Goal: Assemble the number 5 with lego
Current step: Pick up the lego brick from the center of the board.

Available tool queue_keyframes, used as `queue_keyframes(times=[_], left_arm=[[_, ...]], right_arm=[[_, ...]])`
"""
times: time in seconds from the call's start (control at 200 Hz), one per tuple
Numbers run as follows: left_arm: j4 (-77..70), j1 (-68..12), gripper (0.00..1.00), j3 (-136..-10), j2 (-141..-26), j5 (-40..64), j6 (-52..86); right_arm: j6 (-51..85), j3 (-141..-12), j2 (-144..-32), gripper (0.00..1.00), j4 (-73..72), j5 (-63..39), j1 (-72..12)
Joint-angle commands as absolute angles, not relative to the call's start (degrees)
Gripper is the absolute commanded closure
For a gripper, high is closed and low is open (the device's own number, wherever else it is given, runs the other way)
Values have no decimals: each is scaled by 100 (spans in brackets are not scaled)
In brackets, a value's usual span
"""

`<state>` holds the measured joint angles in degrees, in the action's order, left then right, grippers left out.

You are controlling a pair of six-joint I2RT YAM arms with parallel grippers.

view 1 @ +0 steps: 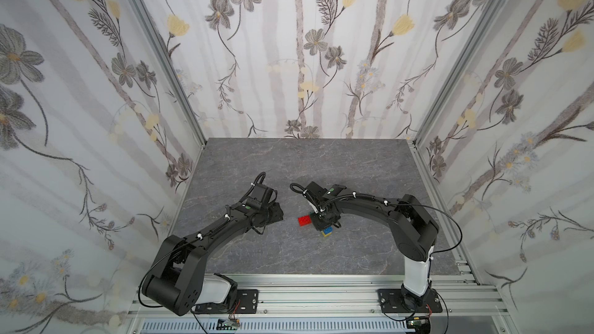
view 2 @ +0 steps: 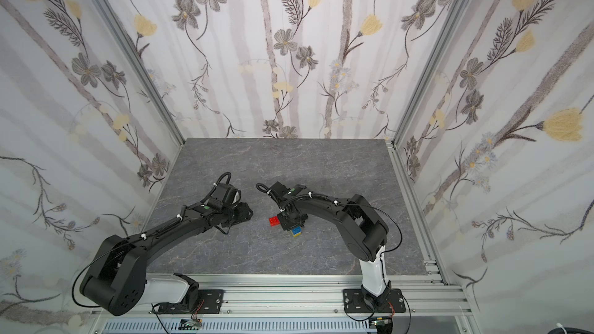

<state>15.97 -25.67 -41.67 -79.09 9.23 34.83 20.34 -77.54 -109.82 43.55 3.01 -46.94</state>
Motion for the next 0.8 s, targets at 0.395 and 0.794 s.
queue_keyframes(times=[0.395,0.794], left_arm=[[1072,-3243,45,-4449,-8628,1051,3696],[1360,-3363,49,-5234,-9737,850,3429]], right_arm=[[2046,-7359,-10351,78,4518,414,-4449],[2082,-7146,-10067,78,4513,470,-4381]])
